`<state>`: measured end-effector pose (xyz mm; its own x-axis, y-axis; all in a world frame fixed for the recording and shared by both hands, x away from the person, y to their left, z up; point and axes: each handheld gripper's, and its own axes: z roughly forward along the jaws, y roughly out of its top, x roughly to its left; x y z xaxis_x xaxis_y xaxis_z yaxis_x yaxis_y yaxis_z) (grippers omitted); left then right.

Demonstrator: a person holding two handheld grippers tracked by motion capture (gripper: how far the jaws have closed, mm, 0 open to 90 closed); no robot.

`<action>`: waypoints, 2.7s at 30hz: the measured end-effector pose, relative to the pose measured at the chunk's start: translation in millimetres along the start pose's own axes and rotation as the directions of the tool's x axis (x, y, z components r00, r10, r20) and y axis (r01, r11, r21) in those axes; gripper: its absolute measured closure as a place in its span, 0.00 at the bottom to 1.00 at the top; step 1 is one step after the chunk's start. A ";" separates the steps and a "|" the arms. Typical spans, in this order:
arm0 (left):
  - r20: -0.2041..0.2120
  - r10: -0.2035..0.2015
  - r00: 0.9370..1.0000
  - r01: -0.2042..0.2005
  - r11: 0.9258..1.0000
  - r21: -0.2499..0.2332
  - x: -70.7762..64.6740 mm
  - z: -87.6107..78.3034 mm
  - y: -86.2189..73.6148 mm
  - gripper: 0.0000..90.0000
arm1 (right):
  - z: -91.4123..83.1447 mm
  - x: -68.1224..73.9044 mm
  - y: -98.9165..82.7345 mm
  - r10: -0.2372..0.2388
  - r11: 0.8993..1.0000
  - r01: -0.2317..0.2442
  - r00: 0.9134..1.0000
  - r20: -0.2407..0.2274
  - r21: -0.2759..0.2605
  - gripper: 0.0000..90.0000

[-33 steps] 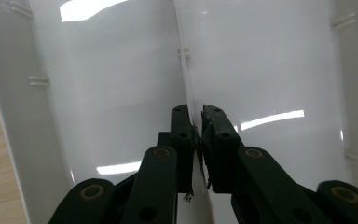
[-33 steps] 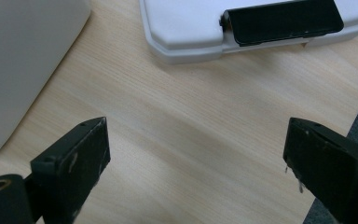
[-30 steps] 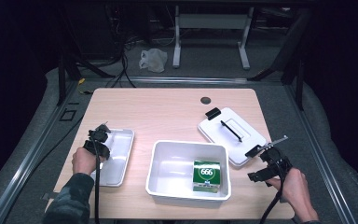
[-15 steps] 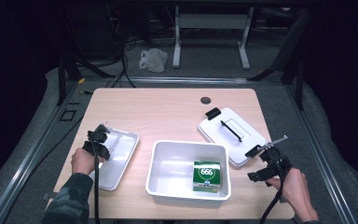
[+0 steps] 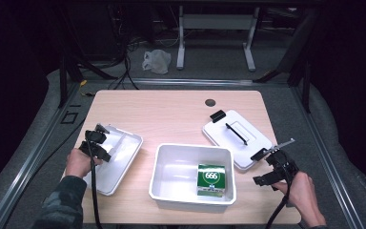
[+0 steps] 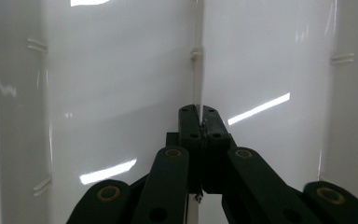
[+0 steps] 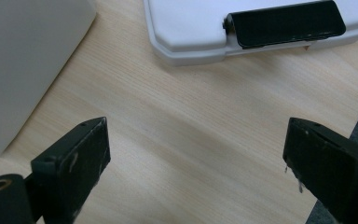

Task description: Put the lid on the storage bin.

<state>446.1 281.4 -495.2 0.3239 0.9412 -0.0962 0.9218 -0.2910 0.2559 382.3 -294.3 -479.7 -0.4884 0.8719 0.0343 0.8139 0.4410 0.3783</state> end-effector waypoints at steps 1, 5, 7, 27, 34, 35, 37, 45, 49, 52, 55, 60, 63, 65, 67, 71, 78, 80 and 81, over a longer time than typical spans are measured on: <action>0.008 0.004 1.000 -0.004 1.000 0.000 0.5 -1.1 -0.4 1.00 | 0.0 -0.2 -0.1 0.000 1.000 0.000 1.000 -0.002 0.001 0.08; 0.023 0.037 0.999 -0.037 0.999 0.003 5.3 -10.4 -1.6 1.00 | 0.5 -0.4 -0.1 0.002 1.000 -0.002 1.000 -0.002 0.006 0.08; 0.019 0.058 0.998 -0.059 0.998 0.004 7.0 -16.3 -1.4 1.00 | 0.8 0.0 0.1 0.002 1.000 -0.002 1.000 -0.001 0.007 0.08; 0.036 0.303 0.952 -0.302 0.953 -0.033 -14.4 -88.3 19.8 1.00 | 2.8 -0.4 0.0 -0.006 1.000 0.006 1.000 -0.008 0.021 0.07; 0.043 0.398 0.916 -0.395 0.917 -0.057 -40.8 -113.4 28.9 1.00 | 3.8 0.6 0.2 -0.003 1.000 0.003 1.000 -0.008 0.025 0.07; 0.044 0.413 0.910 -0.411 0.910 -0.058 -45.7 -115.7 30.0 1.00 | 3.9 0.5 0.3 -0.003 1.000 0.004 1.000 -0.010 0.029 0.07; 0.043 0.436 0.899 -0.434 0.899 -0.061 -54.1 -119.7 32.3 1.00 | 4.2 0.7 0.3 -0.004 0.999 0.004 1.000 -0.013 0.033 0.07; 0.047 0.534 0.844 -0.530 0.844 -0.076 -90.6 -134.3 41.0 1.00 | 4.8 0.4 -0.2 -0.003 0.999 0.004 1.000 -0.018 0.040 0.07; 0.056 0.579 0.814 -0.573 0.815 -0.088 -109.6 -140.3 44.8 1.00 | 5.0 0.1 -0.3 -0.003 0.999 0.004 1.000 -0.019 0.040 0.07; 0.062 0.620 0.782 -0.615 0.784 -0.081 -125.1 -142.4 48.4 1.00 | 5.6 0.6 -0.1 -0.006 0.999 0.007 1.000 -0.021 0.043 0.07; 0.075 0.657 0.750 -0.651 0.754 -0.087 -142.6 -141.9 52.1 1.00 | 6.1 1.1 -0.1 -0.008 0.999 0.009 1.000 -0.019 0.041 0.07; 0.098 0.719 0.688 -0.715 0.695 -0.079 -170.7 -135.0 57.3 1.00 | 6.4 1.0 -0.4 -0.010 0.999 0.011 1.000 -0.022 0.045 0.07; 0.108 0.742 0.662 -0.739 0.670 -0.076 -183.0 -131.2 59.4 1.00 | 6.8 1.0 -0.6 -0.011 0.999 0.012 1.000 -0.023 0.045 0.07; 0.117 0.758 0.642 -0.756 0.651 -0.071 -192.4 -128.0 61.6 1.00 | 6.8 0.9 -0.5 -0.010 0.999 0.011 1.000 -0.026 0.048 0.07; 0.126 0.768 0.628 -0.766 0.639 -0.069 -200.8 -124.5 63.6 1.00 | 7.1 0.9 -0.5 -0.011 0.999 0.012 1.000 -0.028 0.049 0.07; 0.143 0.804 0.577 -0.807 0.588 -0.056 -222.8 -115.7 67.1 1.00 | 7.5 1.2 -0.5 -0.012 0.999 0.014 1.000 -0.029 0.050 0.08; 0.167 0.852 0.496 -0.859 0.510 -0.051 -258.5 -97.9 69.1 1.00 | 7.1 0.9 -1.0 -0.010 0.999 0.011 1.000 -0.030 0.050 0.08; 0.180 0.863 0.472 -0.873 0.487 -0.045 -266.6 -91.9 68.9 1.00 | 6.9 0.9 -1.2 -0.010 0.999 0.011 0.999 -0.031 0.050 0.08; 0.184 0.866 0.464 -0.877 0.479 -0.045 -268.9 -90.0 68.9 1.00 | 7.0 1.1 -1.3 -0.010 0.999 0.012 0.999 -0.032 0.050 0.08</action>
<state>403.4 23.7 -365.1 0.9882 0.1530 0.0001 0.1481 -0.9567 0.2504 382.9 -292.5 -486.7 -0.5065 0.8601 0.0602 0.8228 0.4613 0.3320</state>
